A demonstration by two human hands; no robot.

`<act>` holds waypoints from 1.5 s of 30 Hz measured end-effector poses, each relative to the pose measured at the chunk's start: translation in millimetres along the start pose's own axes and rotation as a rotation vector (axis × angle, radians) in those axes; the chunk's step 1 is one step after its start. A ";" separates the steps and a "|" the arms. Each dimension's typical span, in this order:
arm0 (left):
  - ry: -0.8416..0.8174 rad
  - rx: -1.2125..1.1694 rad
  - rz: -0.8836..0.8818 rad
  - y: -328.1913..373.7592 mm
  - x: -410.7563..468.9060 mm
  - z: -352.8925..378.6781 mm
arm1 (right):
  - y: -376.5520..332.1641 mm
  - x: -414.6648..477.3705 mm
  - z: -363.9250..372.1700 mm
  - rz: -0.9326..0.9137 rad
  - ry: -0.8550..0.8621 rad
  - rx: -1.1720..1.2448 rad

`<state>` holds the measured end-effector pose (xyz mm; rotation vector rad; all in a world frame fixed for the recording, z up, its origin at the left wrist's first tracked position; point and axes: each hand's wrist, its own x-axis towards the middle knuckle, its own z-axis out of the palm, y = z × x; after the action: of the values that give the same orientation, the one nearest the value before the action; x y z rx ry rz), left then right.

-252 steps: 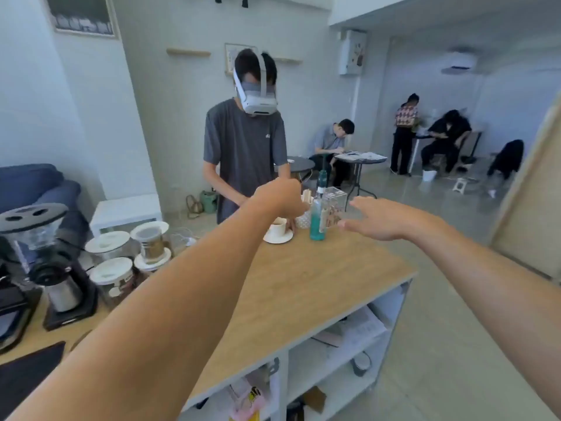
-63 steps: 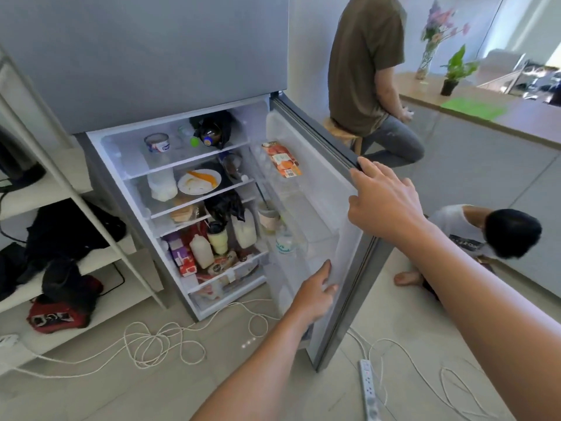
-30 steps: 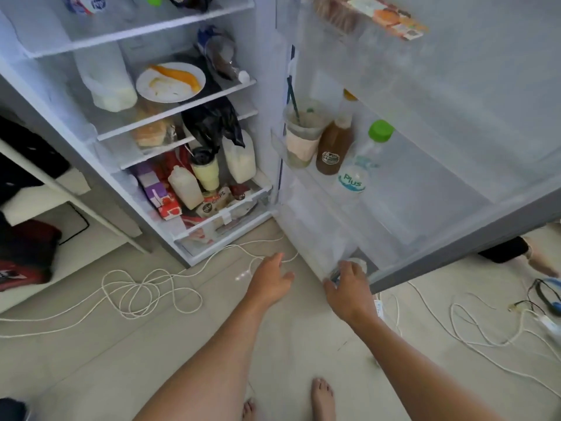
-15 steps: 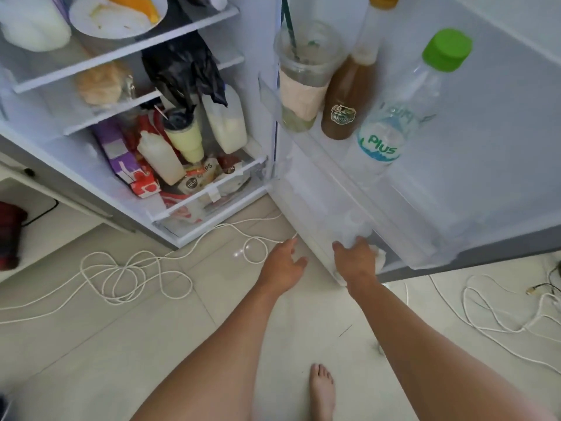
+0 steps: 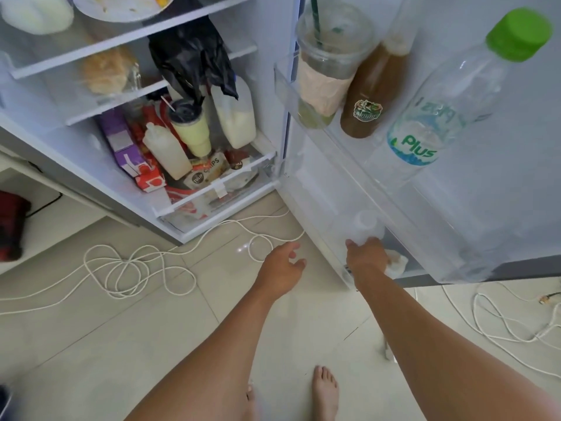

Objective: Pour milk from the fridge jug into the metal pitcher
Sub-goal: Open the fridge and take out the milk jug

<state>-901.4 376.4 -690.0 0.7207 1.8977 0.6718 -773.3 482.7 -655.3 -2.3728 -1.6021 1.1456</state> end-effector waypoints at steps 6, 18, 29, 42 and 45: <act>0.026 -0.058 -0.046 -5.9 -6.3 -13.7 | 3.2 -14.8 -0.2 -0.144 0.038 -0.031; 0.040 -0.178 -0.077 -12.2 -39.1 -33.8 | 13.5 -77.0 8.1 -0.480 0.055 -0.050; -0.097 -0.294 0.003 -41.6 -91.7 -93.9 | 1.7 -162.1 0.4 -0.828 -0.299 -0.177; 0.141 -0.256 0.080 -48.3 -257.8 -201.9 | -70.6 -297.3 -51.7 -1.107 -0.654 -0.247; 0.252 -0.305 0.122 -25.6 -299.2 -220.1 | -94.4 -328.3 -78.3 -1.168 -0.681 -0.239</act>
<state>-998.4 110.5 -448.1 0.5790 1.9267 1.1457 -860.3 283.4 -380.4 -0.6438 -2.7674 1.4563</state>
